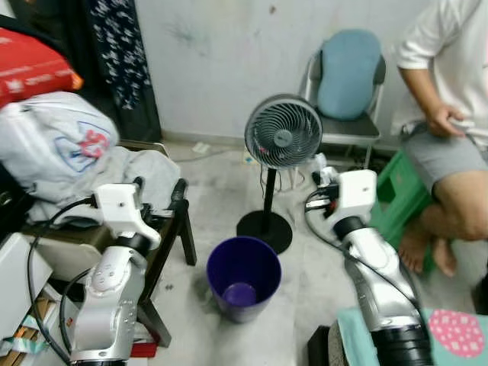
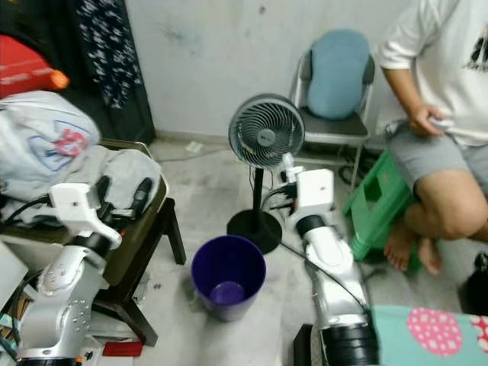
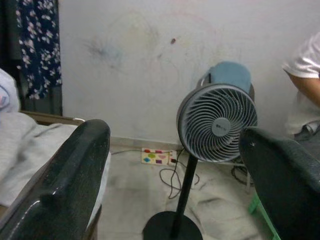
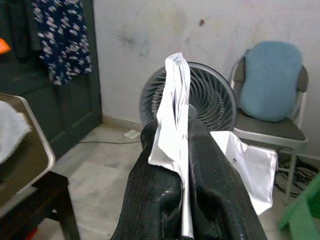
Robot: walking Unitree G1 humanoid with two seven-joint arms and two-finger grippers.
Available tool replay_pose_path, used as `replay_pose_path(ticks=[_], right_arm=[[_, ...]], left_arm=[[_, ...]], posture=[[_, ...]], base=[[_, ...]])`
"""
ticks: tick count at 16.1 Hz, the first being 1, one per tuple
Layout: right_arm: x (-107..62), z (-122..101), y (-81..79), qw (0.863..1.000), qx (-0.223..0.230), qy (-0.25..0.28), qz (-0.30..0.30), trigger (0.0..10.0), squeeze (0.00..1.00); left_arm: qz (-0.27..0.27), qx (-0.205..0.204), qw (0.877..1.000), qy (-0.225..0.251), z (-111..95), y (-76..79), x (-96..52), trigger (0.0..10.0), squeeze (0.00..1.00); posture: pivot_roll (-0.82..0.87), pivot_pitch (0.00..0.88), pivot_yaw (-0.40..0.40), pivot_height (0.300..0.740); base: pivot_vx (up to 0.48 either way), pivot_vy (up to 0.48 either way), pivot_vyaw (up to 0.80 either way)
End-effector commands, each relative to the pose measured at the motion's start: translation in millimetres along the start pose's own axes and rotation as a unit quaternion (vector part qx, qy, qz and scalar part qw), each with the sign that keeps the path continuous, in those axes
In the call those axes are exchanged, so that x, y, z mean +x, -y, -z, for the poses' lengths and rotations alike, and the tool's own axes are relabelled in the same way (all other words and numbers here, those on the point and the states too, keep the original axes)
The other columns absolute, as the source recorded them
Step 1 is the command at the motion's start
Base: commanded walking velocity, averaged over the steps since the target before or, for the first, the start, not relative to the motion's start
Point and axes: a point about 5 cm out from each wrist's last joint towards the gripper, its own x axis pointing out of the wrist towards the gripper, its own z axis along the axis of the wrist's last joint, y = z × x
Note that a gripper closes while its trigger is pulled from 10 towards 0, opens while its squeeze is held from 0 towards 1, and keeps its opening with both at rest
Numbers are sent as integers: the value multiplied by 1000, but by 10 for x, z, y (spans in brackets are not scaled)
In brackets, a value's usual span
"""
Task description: Clean up the room
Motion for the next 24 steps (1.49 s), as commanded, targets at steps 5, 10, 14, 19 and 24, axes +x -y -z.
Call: replay_pose_path(ticks=[5, 10, 14, 19, 24], right_arm=[[22, -18, -60, 1000, 2, 1, -6, 10000, 0], [-15, 6, -24, 1000, 0, -4, -1, 10000, 0], [-7, 29, -9, 1000, 1, -7, 2, 10000, 0], [-8, 64, 58, 1000, -2, -11, 11, 10000, 0], [-226, 315, 203, 998, -19, -52, 22, 10000, 0]], left_arm=[[-3, 1, 1000, 5, -39, -36, -17, 10000, 0], [-2, 2, 1000, 0, -25, -51, -34, 10000, 0], [-8, 8, 1000, -7, -16, -89, -12, 10000, 0], [32, 74, 995, -49, 154, -305, -226, 10000, 0], [27, 98, 992, -80, 323, -468, -402, 10000, 0]], posture=[[-44, 0, -1, 740], [-46, 0, 0, 740], [-41, 0, 0, 740], [-31, 0, -14, 740], [-43, 0, -21, 740]], base=[[349, 0, 0], [358, 0, 0], [0, 0, 0], [0, 0, 0], [0, 0, 0]])
